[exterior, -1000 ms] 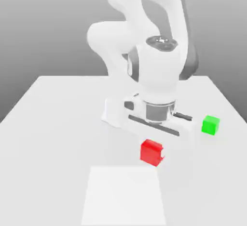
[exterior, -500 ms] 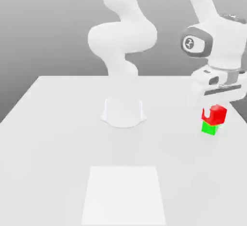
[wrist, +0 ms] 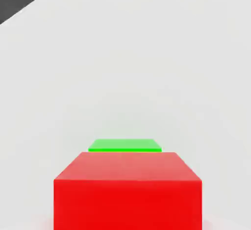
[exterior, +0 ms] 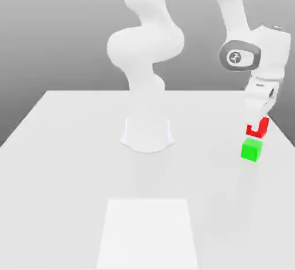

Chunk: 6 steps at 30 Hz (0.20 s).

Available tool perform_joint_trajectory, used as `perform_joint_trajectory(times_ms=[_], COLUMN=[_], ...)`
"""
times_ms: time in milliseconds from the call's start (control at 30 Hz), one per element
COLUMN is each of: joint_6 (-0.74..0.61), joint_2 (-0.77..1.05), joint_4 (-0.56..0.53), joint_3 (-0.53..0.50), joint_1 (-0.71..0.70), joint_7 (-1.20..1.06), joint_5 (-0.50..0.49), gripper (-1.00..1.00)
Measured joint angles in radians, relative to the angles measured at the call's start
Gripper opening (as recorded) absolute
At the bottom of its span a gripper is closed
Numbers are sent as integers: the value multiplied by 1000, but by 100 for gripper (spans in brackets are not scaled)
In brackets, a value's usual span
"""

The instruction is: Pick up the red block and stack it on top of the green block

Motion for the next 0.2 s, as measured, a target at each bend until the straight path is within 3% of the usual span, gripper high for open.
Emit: perform_joint_trajectory(times_ms=[100,133,200], joint_6=[55,69,69], joint_2=[77,98,98], joint_4=[2,4,4], joint_3=[-40,-67,-67], joint_1=[-16,0,0], joint_7=[126,163,163], joint_5=[-178,-231,-231], gripper=[-100,100,100])
